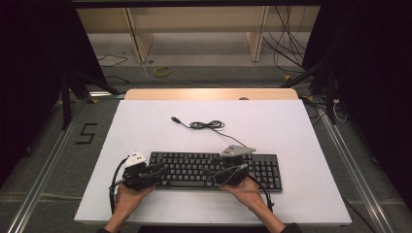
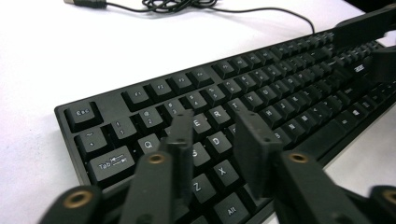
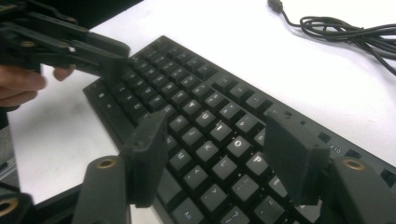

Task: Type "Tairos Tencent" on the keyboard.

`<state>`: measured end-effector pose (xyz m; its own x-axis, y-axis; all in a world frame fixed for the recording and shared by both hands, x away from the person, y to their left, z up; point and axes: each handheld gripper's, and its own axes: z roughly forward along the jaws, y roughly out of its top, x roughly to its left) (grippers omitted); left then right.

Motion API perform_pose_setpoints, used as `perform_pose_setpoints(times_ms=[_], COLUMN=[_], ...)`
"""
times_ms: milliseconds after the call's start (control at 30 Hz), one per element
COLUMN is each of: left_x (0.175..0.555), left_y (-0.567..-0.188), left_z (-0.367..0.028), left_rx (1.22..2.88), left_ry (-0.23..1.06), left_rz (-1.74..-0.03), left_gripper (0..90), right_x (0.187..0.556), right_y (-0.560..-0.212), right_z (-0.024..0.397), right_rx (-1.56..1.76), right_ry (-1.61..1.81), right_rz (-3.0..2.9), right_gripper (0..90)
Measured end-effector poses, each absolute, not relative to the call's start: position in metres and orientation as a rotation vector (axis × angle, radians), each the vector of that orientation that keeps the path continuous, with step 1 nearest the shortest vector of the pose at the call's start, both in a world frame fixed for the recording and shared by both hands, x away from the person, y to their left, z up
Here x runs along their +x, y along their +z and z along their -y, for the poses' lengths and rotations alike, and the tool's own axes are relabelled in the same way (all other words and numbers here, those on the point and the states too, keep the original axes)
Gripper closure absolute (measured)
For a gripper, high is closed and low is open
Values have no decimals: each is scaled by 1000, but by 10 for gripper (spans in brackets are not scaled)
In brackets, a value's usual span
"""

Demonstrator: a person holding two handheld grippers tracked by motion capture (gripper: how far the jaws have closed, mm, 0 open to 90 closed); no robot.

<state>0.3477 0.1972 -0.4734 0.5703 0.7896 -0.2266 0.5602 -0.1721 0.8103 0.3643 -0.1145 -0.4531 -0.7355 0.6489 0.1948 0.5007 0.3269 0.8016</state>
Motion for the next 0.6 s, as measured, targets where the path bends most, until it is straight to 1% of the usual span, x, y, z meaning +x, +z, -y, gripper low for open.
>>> perform_pose_setpoints(times_ms=[133,367,400,433,600], left_x=[350,352,352,353,355], left_y=[-475,-475,-476,-476,-477], left_z=[-197,-195,-195,-193,-190], left_rx=[1874,1893,1896,1906,1933], left_ry=[295,292,294,295,293], left_rz=[-1104,-1113,-1117,-1115,-1124], left_gripper=[762,864,864,886,889], right_x=[359,353,352,349,344], right_y=[-451,-449,-449,-449,-448], right_z=[118,122,124,126,132], right_rx=[1043,1033,1027,1021,1008], right_ry=[1384,1402,1402,1415,1428], right_rz=[-2406,-2403,-2402,-2396,-2392], right_gripper=[351,326,324,324,312])
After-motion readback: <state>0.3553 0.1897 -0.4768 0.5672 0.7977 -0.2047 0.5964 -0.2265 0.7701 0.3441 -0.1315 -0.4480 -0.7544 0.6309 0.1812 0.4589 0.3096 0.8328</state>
